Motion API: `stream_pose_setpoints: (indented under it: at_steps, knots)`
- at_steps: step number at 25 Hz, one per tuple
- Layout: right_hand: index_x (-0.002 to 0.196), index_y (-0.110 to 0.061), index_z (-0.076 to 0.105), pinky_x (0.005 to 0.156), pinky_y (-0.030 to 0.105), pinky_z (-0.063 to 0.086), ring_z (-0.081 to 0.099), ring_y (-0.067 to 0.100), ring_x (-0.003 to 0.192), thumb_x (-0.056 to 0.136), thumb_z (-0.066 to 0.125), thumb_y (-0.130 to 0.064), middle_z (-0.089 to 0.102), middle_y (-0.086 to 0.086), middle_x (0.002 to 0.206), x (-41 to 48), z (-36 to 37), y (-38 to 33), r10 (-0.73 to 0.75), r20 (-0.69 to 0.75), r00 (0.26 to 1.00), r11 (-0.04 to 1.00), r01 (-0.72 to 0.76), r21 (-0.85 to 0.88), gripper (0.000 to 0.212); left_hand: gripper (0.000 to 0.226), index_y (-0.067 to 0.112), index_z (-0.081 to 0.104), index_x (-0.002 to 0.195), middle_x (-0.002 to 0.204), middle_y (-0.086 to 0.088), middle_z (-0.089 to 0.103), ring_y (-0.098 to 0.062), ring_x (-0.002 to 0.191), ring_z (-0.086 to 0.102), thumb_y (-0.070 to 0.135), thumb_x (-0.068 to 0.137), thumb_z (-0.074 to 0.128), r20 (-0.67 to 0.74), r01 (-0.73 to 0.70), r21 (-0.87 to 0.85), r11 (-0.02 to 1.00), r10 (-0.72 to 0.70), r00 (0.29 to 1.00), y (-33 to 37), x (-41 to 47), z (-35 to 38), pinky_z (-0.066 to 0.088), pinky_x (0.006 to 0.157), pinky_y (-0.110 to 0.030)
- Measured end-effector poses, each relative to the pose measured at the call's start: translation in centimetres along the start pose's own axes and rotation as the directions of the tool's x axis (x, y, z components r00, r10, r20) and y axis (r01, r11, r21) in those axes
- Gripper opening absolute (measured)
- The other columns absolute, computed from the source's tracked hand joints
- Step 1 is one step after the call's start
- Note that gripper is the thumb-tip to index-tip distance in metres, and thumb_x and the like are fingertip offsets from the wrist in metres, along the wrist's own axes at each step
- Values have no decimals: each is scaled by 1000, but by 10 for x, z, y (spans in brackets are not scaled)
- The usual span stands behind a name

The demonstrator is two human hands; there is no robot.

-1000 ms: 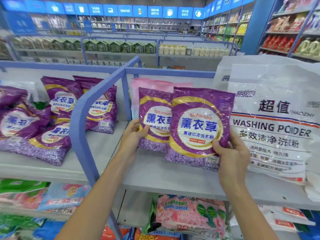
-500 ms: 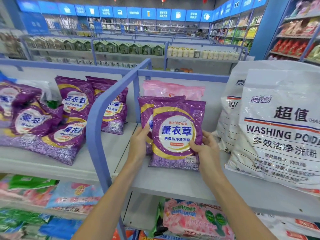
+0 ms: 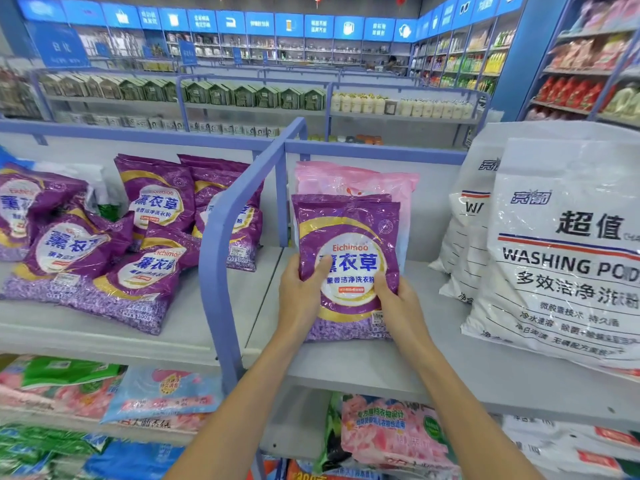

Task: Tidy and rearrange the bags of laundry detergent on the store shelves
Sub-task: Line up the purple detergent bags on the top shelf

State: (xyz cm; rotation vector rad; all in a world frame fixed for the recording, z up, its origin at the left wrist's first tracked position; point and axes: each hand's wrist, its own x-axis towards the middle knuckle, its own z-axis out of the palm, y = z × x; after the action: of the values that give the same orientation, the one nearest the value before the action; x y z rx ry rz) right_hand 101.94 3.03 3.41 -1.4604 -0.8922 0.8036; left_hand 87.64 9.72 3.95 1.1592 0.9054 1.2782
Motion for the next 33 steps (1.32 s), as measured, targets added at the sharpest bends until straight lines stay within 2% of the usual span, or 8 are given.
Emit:
stream_pose_setpoints:
  at_steps: [6, 10, 13, 17, 23, 27, 31, 33]
  knots:
    - [122, -28, 61, 68, 15, 57, 74, 4, 91, 100, 54, -46, 77, -8, 109, -53, -14, -9, 18, -48, 999, 998, -15, 55, 29, 23, 23, 66, 119, 110, 1, 77, -20, 100, 75, 25, 97, 68, 126, -7, -75, 997, 16, 992, 14, -38, -3, 62, 83, -42]
    - [115, -45, 58, 69, 14, 55, 73, -2, 90, 99, 53, -49, 76, -19, 103, -106, -25, -23, -8, -34, 999, 998, 10, 69, 18, 21, 23, 67, 119, 108, -2, 78, -24, 97, 76, 21, 97, 68, 174, 53, -116, 992, -32, 984, 36, -86, -11, 63, 82, -43]
    - [117, -46, 54, 63, 10, 54, 72, -7, 87, 99, 51, -48, 74, -23, 100, -154, -25, -24, -20, -8, 1000, 994, 21, 111, 18, 17, 22, 68, 113, 104, -1, 79, -23, 94, 77, 22, 96, 68, 170, 33, -87, 996, -18, 985, 48, -133, -28, 63, 80, -40]
    - [112, -49, 56, 86, 31, 57, 72, 1, 96, 94, 51, -59, 75, -24, 102, -208, -9, -12, -17, 11, 1000, 996, 16, 85, 22, 24, 19, 66, 118, 104, 0, 79, -21, 94, 77, 26, 95, 68, 126, 16, -52, 999, -9, 992, 58, -188, -65, 63, 81, -40]
    - [119, -45, 51, 78, 14, 53, 67, -12, 93, 94, 47, -60, 70, -24, 108, -252, 60, -24, -41, 183, 982, 998, 32, 49, 29, 23, 27, 70, 115, 107, 0, 79, -22, 99, 75, 32, 93, 71, -29, 8, -24, 1000, -9, 1000, 79, -221, -149, 59, 91, -48]
    - [128, -39, 54, 68, 6, 52, 69, -9, 94, 96, 50, -56, 75, -23, 107, -260, 123, -38, -57, 306, 950, 995, 30, 93, 37, 24, 17, 70, 117, 105, -7, 79, -28, 98, 76, 23, 94, 70, -126, 5, -77, 997, -15, 992, 95, -216, -213, 60, 89, -47]
    - [129, -41, 57, 83, 21, 57, 71, -1, 100, 97, 54, -52, 75, -23, 109, -252, 200, -44, -68, 327, 943, 990, 23, 139, 34, 25, 15, 70, 117, 105, -10, 79, -31, 96, 76, 24, 94, 69, -138, 27, -73, 997, -37, 990, 106, -187, -278, 62, 84, -46]
    - [125, -35, 60, 80, 24, 59, 73, 3, 97, 97, 56, -48, 77, -19, 105, -241, 240, -48, -50, 311, 949, 986, -2, 167, 31, 27, 17, 70, 118, 105, -9, 79, -29, 94, 77, 27, 94, 69, -132, 38, -64, 997, -46, 990, 111, -164, -311, 62, 80, -44]
